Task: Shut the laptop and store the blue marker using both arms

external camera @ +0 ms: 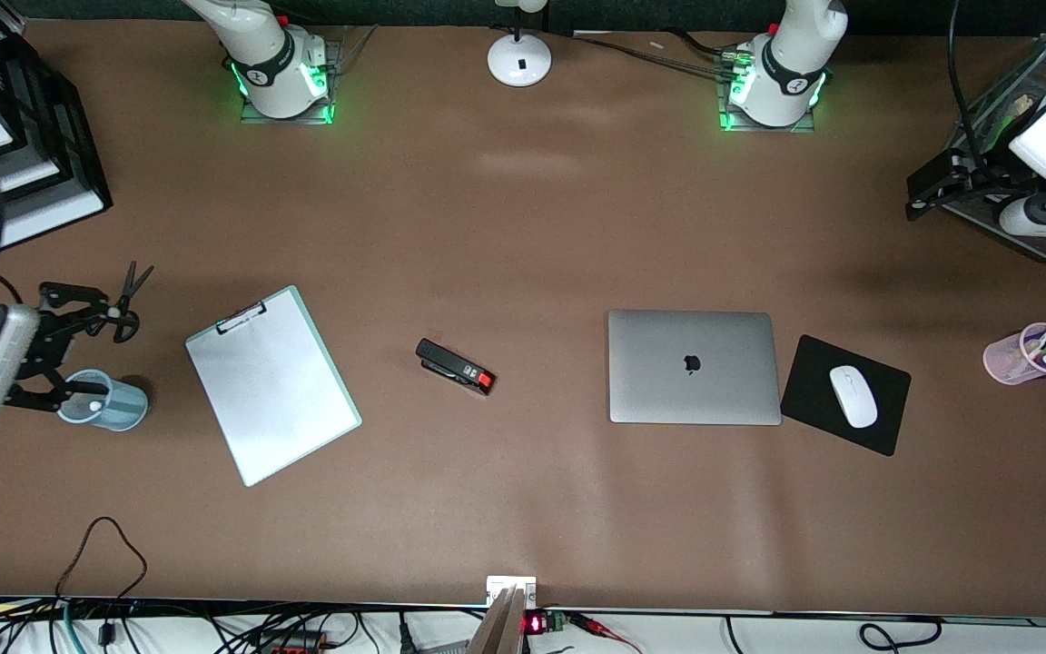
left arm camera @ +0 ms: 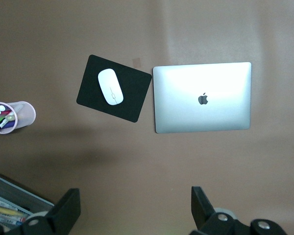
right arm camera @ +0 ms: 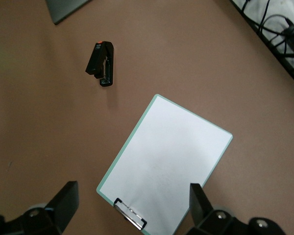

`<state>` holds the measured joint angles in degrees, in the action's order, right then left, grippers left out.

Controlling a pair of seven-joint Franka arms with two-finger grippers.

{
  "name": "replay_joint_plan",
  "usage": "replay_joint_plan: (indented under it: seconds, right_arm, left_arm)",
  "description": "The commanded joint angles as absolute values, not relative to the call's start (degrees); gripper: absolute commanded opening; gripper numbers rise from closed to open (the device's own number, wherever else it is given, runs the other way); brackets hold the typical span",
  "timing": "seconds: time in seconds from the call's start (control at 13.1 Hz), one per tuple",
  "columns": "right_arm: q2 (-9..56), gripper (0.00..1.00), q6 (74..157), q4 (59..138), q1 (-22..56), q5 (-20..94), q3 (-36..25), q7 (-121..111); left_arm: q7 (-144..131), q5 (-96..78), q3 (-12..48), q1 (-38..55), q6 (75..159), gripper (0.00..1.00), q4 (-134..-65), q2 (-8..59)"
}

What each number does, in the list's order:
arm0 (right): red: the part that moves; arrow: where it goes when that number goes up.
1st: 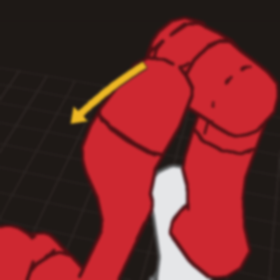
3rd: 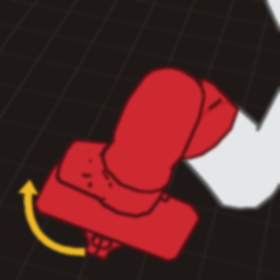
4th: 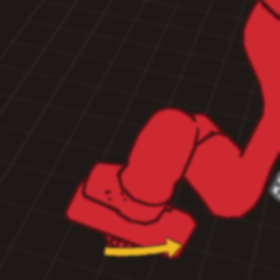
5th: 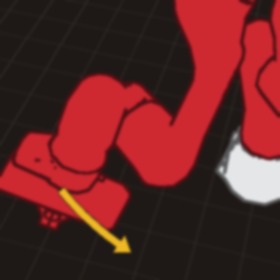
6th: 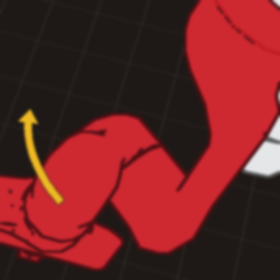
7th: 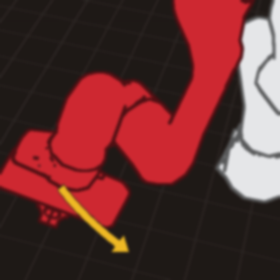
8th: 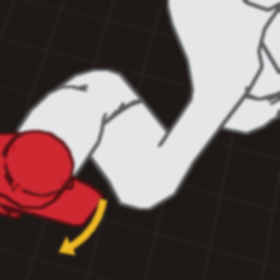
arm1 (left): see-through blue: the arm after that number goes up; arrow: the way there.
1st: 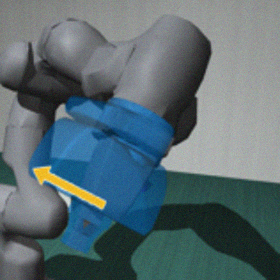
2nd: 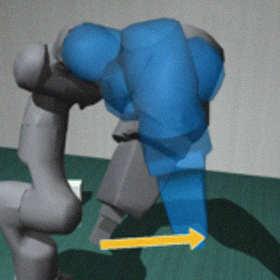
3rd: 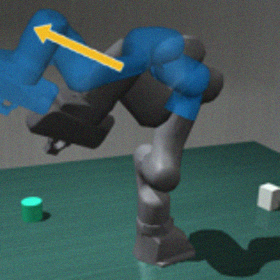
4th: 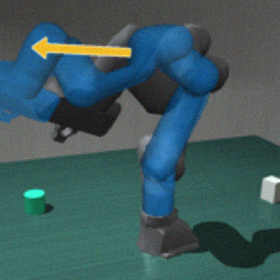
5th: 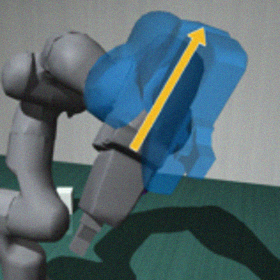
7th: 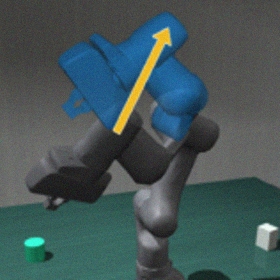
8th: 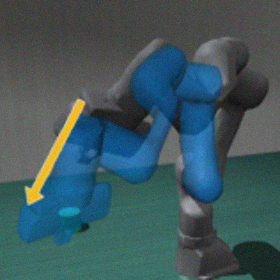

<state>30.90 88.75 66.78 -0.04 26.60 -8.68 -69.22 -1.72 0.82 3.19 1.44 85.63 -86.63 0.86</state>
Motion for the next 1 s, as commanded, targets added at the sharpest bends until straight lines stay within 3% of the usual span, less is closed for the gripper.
replay_joint_plan:
  seconds: [0.0, 0.15, 0.69, 0.92]
  right_arm:
    - [29.45, 1.0, 89.03, 65.91, 2.89, 22.95, -8.88, -61.99]
    - [27.87, 1.0, 88.6, 66.35, 3.34, 20.4, -8.7, -52.61]
    - [19.08, 1.0, 87.2, 79.35, 4.75, 14.69, -8.7, -25.34]
    - [16.45, 1.0, 83.07, 79.54, 7.81, 4.6, -8.7, -16.3]
  left_arm:
    - [0.35, -0.09, 1.67, 2.64, 87.89, 1.0, -92.72, -4.21]
    - [0.44, 0.53, 1.67, 2.55, 88.33, 1.0, -93.86, -5.7]
    - [0.53, 0.7, 2.02, 1.85, 88.68, 1.0, -93.87, -5.98]
    - [0.44, 0.7, 2.46, 1.93, 89.29, 1.0, -93.78, -5.54]
